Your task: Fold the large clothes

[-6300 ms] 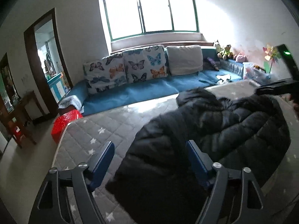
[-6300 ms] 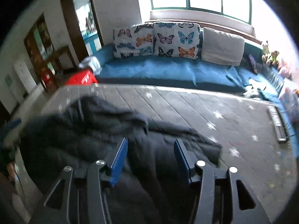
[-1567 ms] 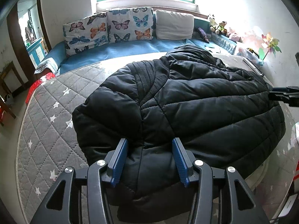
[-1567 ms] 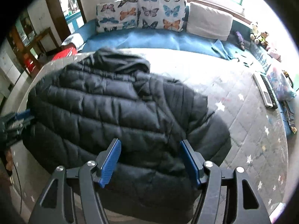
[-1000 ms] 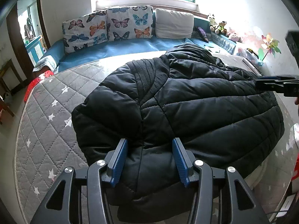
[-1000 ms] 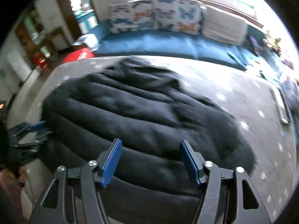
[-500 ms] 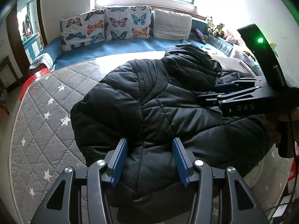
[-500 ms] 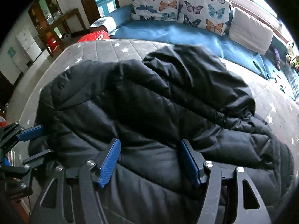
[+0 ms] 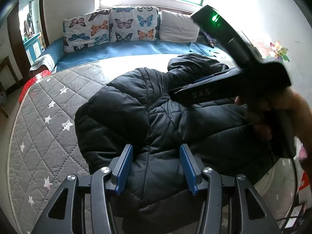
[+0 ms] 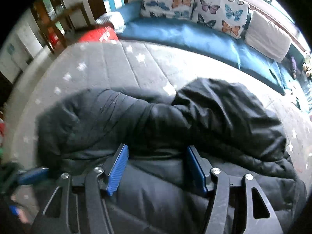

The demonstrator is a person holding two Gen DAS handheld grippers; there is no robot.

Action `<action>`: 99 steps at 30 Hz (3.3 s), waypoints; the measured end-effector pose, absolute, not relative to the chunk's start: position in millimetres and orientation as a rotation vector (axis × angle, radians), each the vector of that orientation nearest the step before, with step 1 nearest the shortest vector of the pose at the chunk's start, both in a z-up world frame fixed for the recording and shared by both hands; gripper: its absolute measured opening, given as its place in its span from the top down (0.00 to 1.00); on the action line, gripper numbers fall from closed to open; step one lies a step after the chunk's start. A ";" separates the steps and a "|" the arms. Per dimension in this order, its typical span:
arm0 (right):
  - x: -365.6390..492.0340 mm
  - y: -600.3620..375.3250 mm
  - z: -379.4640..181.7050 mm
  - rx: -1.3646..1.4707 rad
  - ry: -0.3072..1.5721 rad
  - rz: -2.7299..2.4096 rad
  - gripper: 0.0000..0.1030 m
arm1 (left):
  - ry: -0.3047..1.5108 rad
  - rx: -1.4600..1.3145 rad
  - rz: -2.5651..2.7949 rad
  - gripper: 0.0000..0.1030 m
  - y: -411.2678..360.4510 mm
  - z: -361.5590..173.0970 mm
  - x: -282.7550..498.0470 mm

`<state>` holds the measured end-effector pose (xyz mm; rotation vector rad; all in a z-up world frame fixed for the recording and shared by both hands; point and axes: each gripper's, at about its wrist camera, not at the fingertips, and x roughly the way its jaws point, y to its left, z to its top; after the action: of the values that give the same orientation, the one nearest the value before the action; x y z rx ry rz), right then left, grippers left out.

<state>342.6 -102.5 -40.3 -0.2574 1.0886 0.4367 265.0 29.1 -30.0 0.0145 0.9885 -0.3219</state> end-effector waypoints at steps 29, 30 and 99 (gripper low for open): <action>230.8 -339.7 2.1 -0.021 1.077 0.259 0.26 | 0.944 -0.275 -0.275 0.00 112.1 10.0 250.7; 231.7 -346.0 -4.0 0.006 1.087 0.266 0.26 | 0.957 -0.313 -0.287 0.00 115.2 3.8 253.2; 295.0 -358.6 -70.7 0.507 1.165 0.668 0.00 | 1.163 -0.704 -0.549 0.00 49.9 -82.1 327.1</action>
<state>295.0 -358.6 -70.7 0.5071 1.1649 0.6680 327.1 49.9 -82.1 -0.7035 1.1628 -0.5490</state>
